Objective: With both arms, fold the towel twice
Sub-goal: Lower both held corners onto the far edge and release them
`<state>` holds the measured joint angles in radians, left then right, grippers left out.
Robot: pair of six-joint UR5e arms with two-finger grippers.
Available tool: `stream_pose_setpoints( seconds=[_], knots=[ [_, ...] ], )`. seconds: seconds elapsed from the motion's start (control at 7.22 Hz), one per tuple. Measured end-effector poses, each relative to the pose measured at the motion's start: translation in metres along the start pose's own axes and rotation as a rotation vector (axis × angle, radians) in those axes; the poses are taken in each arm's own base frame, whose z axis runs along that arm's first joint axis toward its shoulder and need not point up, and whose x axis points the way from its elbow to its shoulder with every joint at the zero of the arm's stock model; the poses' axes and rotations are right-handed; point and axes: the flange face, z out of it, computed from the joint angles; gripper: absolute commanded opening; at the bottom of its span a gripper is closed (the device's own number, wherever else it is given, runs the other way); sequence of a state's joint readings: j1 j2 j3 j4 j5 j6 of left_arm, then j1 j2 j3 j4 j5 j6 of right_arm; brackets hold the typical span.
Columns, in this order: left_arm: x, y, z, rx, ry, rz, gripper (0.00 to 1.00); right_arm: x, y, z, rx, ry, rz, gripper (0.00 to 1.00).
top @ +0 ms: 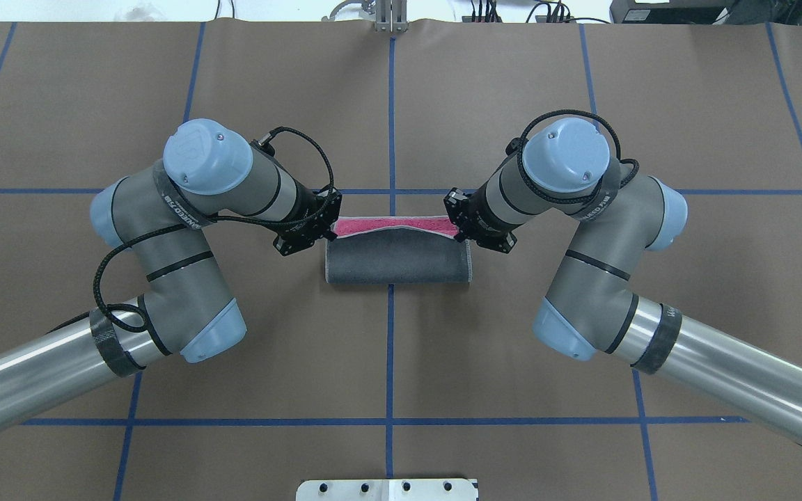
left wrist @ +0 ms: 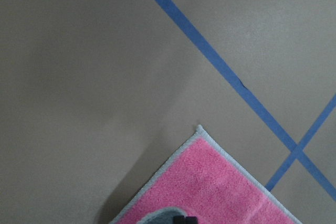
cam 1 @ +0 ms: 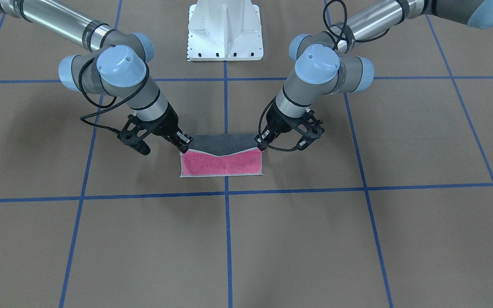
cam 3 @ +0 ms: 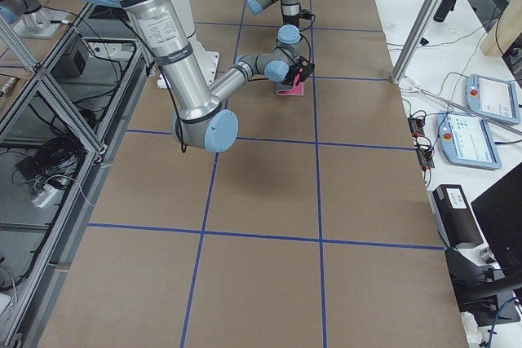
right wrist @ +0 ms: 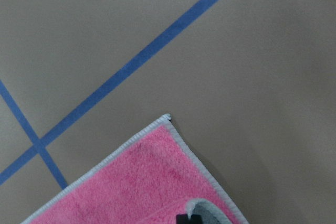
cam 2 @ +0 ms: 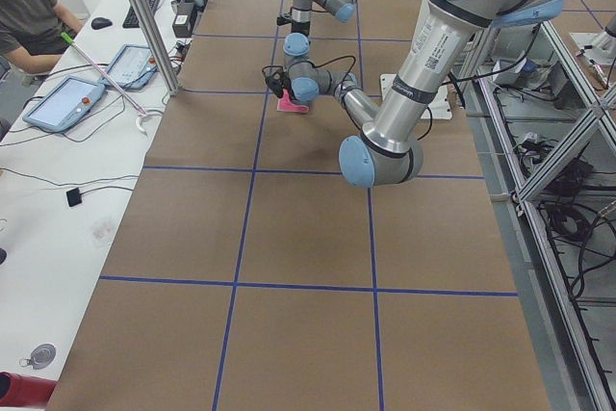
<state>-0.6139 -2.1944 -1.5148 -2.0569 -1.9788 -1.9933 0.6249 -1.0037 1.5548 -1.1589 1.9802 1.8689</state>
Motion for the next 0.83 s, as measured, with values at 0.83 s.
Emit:
stream_pose_setpoints(
  seconds=[0.83],
  knots=[
    [0.010,-0.013,0.004,0.024,0.013,0.000,0.00,-0.009,-0.008,0.006,0.010,0.006,0.008,0.03]
  ],
)
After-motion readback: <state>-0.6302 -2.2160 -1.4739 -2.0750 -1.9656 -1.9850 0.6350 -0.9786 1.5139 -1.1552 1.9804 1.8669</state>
